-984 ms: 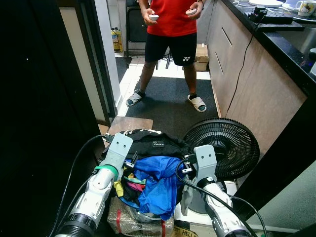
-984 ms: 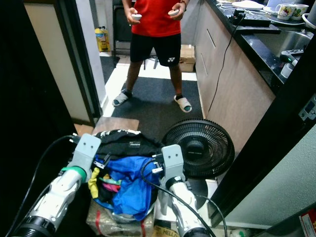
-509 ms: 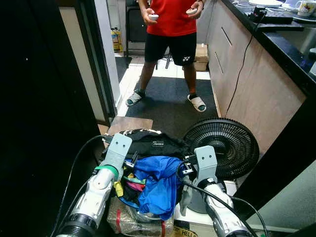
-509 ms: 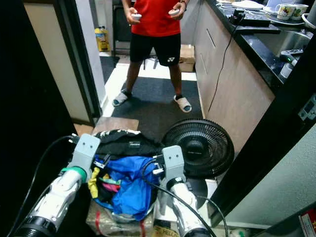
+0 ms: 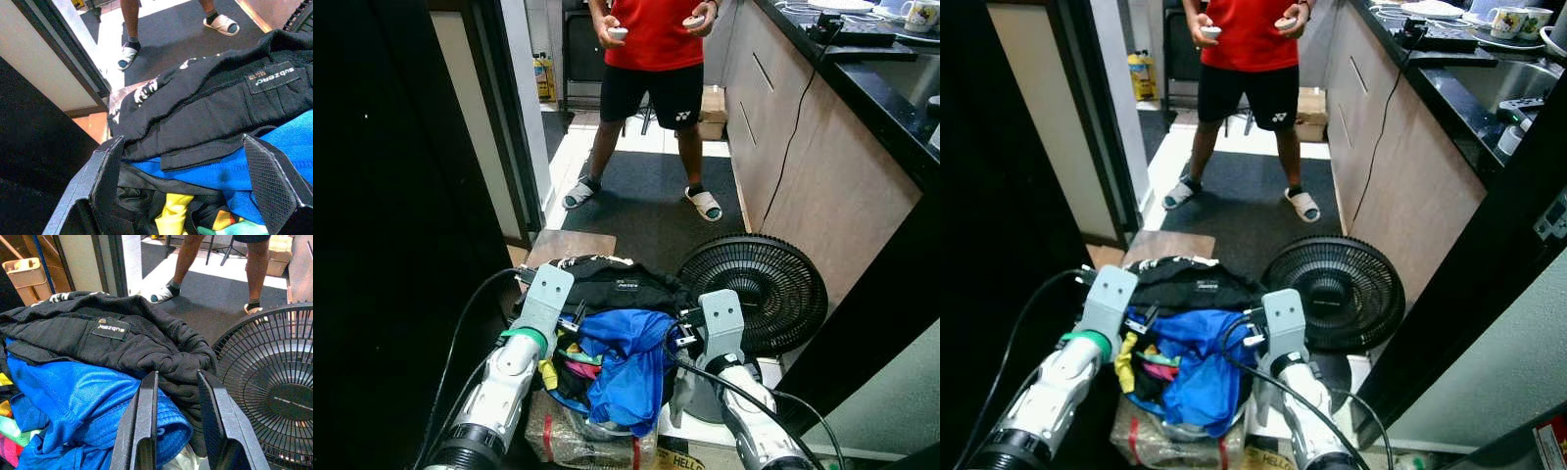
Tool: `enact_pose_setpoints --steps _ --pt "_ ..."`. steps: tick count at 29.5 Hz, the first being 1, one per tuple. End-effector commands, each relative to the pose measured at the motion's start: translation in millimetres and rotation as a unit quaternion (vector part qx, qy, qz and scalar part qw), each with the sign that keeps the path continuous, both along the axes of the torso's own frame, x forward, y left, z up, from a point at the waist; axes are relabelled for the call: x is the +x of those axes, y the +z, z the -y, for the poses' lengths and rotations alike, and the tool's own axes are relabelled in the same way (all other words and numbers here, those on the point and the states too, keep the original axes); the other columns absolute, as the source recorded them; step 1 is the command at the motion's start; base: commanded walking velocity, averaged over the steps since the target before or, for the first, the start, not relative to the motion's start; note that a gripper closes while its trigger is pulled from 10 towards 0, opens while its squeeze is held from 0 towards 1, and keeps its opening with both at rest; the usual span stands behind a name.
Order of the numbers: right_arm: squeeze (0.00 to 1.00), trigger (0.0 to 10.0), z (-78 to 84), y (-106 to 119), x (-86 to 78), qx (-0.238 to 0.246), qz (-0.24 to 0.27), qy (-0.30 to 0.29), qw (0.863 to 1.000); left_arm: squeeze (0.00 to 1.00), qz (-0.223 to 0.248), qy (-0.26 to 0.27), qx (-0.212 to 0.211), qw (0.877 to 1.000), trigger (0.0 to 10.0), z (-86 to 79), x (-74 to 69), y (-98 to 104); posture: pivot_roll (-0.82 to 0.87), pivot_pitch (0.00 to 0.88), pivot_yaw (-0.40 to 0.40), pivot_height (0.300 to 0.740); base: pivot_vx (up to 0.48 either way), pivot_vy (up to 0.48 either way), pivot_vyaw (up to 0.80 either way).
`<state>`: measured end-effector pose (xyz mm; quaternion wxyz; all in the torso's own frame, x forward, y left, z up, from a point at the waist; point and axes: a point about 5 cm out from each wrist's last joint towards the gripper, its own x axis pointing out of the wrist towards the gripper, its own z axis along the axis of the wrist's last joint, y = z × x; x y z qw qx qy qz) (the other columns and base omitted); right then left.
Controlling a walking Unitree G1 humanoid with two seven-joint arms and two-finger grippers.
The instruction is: Clothes washing
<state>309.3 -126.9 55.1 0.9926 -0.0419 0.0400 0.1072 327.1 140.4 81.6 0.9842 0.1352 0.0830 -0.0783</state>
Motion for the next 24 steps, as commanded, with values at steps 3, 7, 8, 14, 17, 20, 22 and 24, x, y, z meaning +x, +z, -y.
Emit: enact_pose_setpoints --steps 3,7,8,14,17,20,22,24 --pt "0.00 10.0 0.2 -2.1 -0.6 -0.002 -0.003 0.001 1.000 0.00 -0.004 0.004 -0.001 1.000 10.0 -0.9 -0.3 -2.9 0.06 0.021 0.048 0.740 0.000 0.000 0.00" --pt "0.00 10.0 0.1 -2.1 -0.6 -0.001 -0.003 0.000 1.000 0.00 -0.004 0.003 -0.001 1.000 10.0 -0.9 -0.2 -2.7 0.06 0.021 0.048 0.740 0.000 0.000 0.00" --pt "0.00 10.0 0.1 -2.2 -0.6 -0.001 -0.003 0.000 1.000 0.00 -0.004 0.003 0.000 1.000 10.0 -0.9 -0.1 -2.6 0.06 0.021 0.048 0.740 0.000 0.000 0.00" --pt "0.00 10.0 -0.7 -1.9 -0.2 0.000 -0.003 0.001 1.000 0.00 -0.002 -0.001 0.006 1.000 10.0 -0.9 0.2 -1.9 0.07 0.021 0.050 0.740 0.000 0.000 0.00" --pt "0.00 10.0 -0.7 -1.9 -0.2 0.000 -0.003 0.000 1.000 0.00 -0.003 0.000 0.004 1.000 10.0 -0.9 0.2 -2.1 0.07 0.021 0.051 0.740 0.000 0.000 0.00" --pt "0.00 10.0 -0.5 -2.0 0.0 0.000 -0.003 0.000 1.000 0.00 -0.004 0.003 0.001 1.000 10.0 -1.0 0.3 -2.3 0.07 0.021 0.052 0.740 0.000 0.000 0.00" --pt "0.00 10.0 -0.5 -2.1 0.0 0.000 -0.003 0.000 1.000 0.00 -0.004 0.003 0.000 1.000 10.0 -1.0 0.4 -2.3 0.07 0.021 0.052 0.740 0.000 0.000 0.00" --pt "0.00 10.0 -0.4 -2.1 0.0 0.000 -0.003 0.000 1.000 0.00 -0.004 0.003 0.000 1.000 10.0 -1.0 0.6 -2.2 0.07 0.021 0.052 0.740 0.000 0.000 0.00"
